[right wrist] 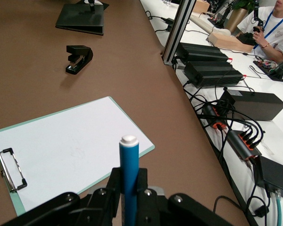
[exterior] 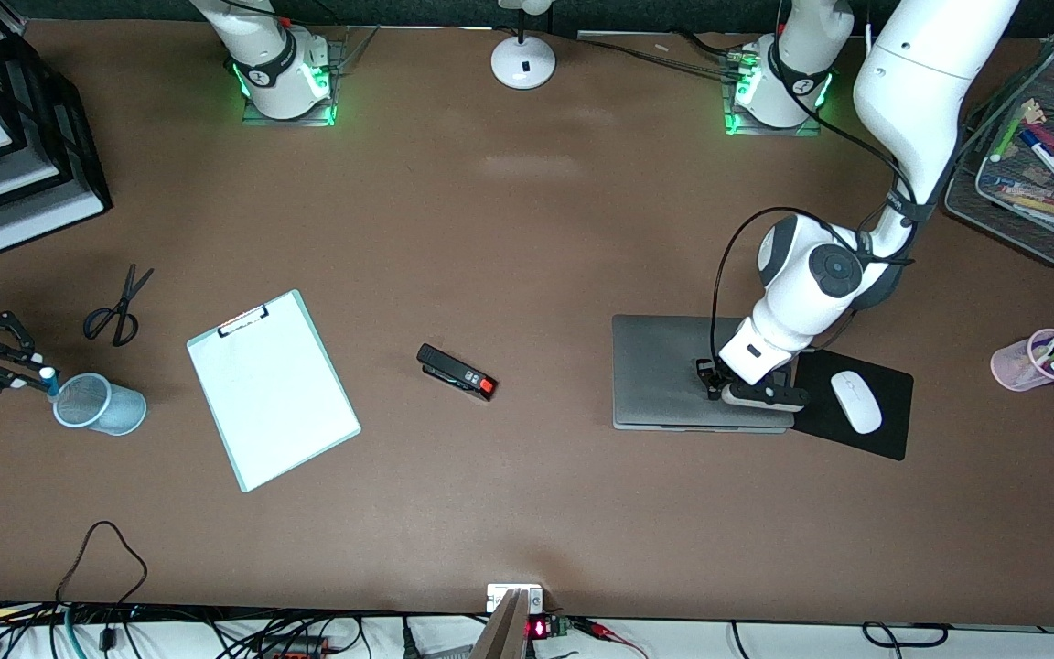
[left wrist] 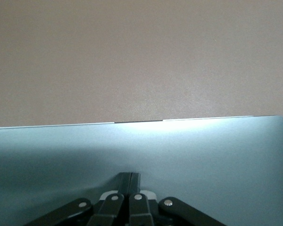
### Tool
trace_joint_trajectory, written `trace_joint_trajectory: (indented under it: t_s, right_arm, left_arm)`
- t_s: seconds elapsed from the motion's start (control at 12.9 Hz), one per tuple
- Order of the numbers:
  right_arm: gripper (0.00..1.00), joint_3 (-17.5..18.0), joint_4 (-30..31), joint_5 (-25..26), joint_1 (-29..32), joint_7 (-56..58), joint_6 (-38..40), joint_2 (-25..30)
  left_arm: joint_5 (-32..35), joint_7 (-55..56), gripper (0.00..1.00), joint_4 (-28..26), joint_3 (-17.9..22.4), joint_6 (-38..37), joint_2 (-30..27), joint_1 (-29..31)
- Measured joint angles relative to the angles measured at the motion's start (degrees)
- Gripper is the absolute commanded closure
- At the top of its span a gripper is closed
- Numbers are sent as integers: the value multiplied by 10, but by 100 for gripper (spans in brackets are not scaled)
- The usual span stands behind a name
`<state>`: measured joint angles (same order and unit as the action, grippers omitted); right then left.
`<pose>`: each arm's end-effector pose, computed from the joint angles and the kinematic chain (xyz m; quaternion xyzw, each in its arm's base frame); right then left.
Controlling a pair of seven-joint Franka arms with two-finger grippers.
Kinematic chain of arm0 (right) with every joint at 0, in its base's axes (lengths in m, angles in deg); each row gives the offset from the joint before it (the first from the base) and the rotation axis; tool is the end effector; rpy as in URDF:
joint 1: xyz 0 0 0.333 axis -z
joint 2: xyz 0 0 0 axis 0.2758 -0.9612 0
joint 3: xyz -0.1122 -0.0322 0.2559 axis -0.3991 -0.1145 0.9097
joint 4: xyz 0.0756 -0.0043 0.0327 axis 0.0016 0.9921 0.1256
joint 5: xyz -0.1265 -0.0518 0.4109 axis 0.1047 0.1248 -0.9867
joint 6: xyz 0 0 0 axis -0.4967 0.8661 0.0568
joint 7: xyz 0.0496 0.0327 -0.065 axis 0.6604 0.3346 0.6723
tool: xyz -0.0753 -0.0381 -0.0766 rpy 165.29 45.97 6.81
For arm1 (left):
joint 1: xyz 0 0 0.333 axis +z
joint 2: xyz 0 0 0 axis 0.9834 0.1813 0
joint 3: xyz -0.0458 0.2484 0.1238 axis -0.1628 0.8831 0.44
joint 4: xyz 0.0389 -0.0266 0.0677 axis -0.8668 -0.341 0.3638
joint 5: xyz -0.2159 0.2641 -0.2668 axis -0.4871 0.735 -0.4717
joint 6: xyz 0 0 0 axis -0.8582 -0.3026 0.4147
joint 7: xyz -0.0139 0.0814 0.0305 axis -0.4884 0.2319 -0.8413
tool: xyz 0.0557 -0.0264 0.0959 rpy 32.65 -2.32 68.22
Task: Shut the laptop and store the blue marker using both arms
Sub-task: 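Press the laptop lid shut with the left gripper while the right gripper withdraws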
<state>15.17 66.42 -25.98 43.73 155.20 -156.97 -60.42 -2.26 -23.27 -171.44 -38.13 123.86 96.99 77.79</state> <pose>0.6538 -0.2830 0.2710 -0.6508 -0.6084 -0.4103 0.1947 0.6206 -0.1800 0.1400 0.9893 -0.0145 0.1149 0.0892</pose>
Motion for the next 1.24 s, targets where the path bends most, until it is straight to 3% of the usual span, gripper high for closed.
trace_joint_trajectory:
  t_s: [0.77,0.85,1.16,1.24]
  right_arm:
    - [96,1,-9,-35,9,33,0,-67]
    - [80,1,-9,-35,12,34,0,-69]
    - [35,1,-9,-35,22,34,0,-71]
    - [8,1,-9,-35,23,34,0,-71]
  left_arm:
    - [2,0,100,21,3,18,40,-2]
    - [2,0,100,21,3,18,40,-2]
    - [2,0,100,23,3,18,40,-2]
    - [2,0,100,23,3,18,40,-2]
